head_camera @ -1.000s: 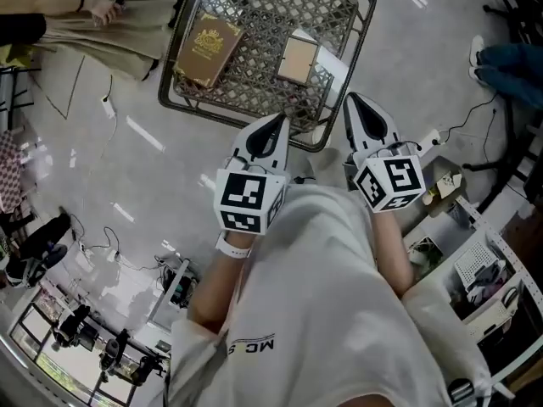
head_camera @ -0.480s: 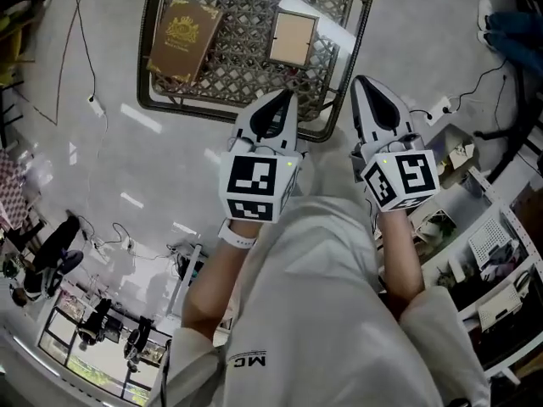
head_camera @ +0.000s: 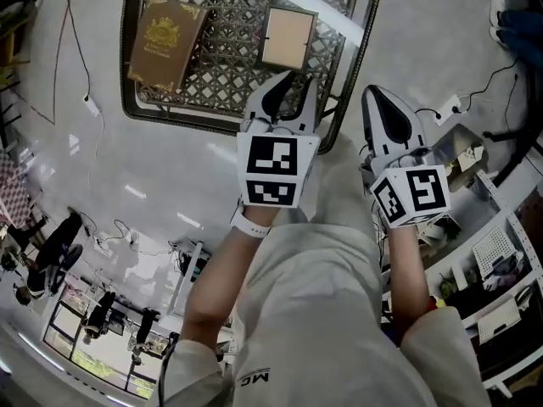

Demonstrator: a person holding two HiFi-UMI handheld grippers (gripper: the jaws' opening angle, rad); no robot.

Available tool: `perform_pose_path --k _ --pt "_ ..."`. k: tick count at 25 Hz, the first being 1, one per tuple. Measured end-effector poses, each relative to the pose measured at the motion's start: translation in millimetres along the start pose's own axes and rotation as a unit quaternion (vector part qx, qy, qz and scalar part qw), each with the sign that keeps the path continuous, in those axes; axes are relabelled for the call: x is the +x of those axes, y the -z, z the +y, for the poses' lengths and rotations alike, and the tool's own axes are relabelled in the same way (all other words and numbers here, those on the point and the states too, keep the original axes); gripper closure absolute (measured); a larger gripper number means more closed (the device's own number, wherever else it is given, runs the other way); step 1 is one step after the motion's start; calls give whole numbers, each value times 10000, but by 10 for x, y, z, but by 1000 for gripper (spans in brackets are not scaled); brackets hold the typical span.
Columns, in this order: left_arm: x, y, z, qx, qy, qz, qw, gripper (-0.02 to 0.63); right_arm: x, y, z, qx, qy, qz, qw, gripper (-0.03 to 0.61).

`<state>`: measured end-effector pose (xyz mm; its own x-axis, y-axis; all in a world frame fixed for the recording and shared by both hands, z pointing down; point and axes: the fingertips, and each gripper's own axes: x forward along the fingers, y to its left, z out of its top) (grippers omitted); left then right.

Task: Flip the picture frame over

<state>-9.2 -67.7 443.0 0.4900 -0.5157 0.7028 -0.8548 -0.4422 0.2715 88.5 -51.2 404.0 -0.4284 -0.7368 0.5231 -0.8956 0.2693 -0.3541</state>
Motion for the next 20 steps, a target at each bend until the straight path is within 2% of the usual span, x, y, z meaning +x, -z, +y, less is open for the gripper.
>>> perform_pose_path --k 11,20 --pt "658 354 231 36 -357 367 9987 518 255 266 -189 8 -195 225 9996 561" --pt "1047 630 292 -127 -522 647 9965 505 435 405 -267 118 -302 362 9988 561"
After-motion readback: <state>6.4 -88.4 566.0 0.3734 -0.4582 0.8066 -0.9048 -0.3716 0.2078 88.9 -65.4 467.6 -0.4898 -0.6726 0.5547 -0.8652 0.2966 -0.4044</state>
